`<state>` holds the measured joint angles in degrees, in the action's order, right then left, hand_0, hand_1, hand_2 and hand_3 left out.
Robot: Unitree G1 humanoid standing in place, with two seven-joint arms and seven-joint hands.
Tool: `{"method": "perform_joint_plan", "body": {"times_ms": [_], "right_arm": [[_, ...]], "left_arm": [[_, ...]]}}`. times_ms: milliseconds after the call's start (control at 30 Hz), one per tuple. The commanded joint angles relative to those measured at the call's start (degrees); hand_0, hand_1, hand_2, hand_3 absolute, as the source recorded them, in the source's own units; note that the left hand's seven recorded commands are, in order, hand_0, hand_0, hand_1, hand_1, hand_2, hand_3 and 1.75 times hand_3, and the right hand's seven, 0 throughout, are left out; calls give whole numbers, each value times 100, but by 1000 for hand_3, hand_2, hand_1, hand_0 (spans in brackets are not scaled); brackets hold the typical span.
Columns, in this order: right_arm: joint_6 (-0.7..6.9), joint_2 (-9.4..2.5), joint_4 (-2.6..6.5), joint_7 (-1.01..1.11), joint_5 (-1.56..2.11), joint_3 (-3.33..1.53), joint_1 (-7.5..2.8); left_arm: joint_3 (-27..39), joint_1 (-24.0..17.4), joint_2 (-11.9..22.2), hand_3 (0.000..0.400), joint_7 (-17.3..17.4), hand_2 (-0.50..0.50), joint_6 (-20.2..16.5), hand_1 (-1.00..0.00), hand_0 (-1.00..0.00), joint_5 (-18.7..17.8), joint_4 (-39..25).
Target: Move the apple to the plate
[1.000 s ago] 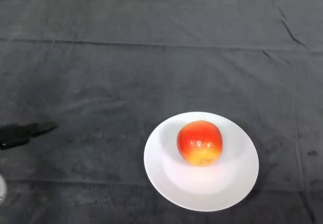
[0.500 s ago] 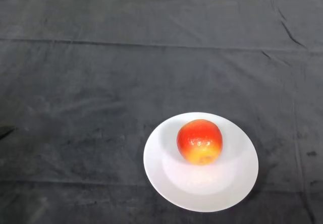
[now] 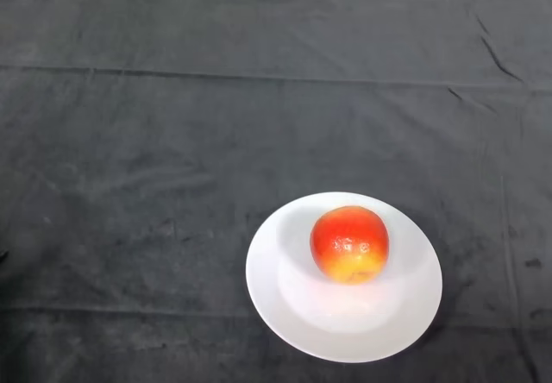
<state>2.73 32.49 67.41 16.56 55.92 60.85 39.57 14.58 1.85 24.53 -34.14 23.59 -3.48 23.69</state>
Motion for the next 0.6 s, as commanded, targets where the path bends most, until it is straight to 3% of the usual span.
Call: {"method": "perform_joint_plan", "body": {"times_ms": [33, 600], "right_arm": [[-45, 121, -35, -17, 113, -9, 77], [-47, 129, -17, -9, 118, -5, 83]], "left_arm": [[338, 346, -54, 0, -61, 0, 167, 0, 0, -113, 273], [457, 463, -60, 0, 30, 0, 239, 0, 0, -323, 509]]}}
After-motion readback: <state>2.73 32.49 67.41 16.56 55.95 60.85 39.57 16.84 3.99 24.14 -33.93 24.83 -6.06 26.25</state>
